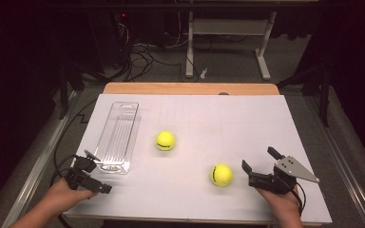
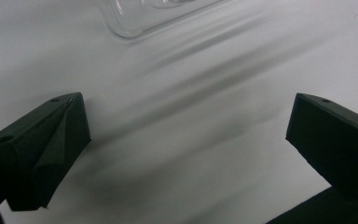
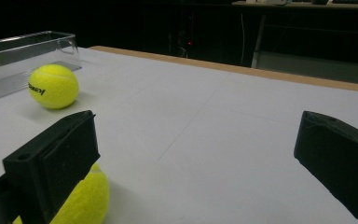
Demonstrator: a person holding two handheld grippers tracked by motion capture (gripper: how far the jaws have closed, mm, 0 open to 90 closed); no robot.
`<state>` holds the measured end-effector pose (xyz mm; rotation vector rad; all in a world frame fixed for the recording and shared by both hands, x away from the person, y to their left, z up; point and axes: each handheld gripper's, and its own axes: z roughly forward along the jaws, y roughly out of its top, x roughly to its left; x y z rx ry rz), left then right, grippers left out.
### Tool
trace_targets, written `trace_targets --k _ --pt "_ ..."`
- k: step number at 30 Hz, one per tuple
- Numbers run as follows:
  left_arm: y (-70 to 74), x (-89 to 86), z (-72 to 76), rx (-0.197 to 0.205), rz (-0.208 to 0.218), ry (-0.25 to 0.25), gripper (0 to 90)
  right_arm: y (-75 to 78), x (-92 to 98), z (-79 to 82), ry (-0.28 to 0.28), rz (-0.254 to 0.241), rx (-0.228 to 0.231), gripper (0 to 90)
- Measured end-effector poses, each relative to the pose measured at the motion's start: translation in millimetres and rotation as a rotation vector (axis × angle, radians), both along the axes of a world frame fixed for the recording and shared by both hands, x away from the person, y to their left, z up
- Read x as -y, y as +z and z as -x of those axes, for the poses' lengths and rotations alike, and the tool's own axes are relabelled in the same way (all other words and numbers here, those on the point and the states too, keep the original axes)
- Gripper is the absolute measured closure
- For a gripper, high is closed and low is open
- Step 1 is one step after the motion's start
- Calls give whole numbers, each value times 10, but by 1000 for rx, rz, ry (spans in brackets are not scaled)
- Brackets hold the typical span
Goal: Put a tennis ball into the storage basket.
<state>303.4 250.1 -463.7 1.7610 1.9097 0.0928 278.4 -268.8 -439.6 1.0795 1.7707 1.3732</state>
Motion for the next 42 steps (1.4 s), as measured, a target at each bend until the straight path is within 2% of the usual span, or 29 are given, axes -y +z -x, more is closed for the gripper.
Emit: trace_targets --k 10,16,25,28,31,42 --pt "5 79 25 -64 -15 -27 5 -3 -46 8 13 16 0 4" --pt "47 136 36 -84 -55 -56 6 13 -41 27 9 11 5 4" --pt "99 321 81 -124 -44 -105 7 13 -26 32 8 12 4 4" --pt "101 381 97 -129 -41 -114 6 14 -28 32 8 13 4 4" --pt "108 434 114 -134 -45 -149 7 12 -34 30 8 14 3 4" --pt "128 636 142 -146 -32 -190 6 7 -51 26 12 19 0 4"
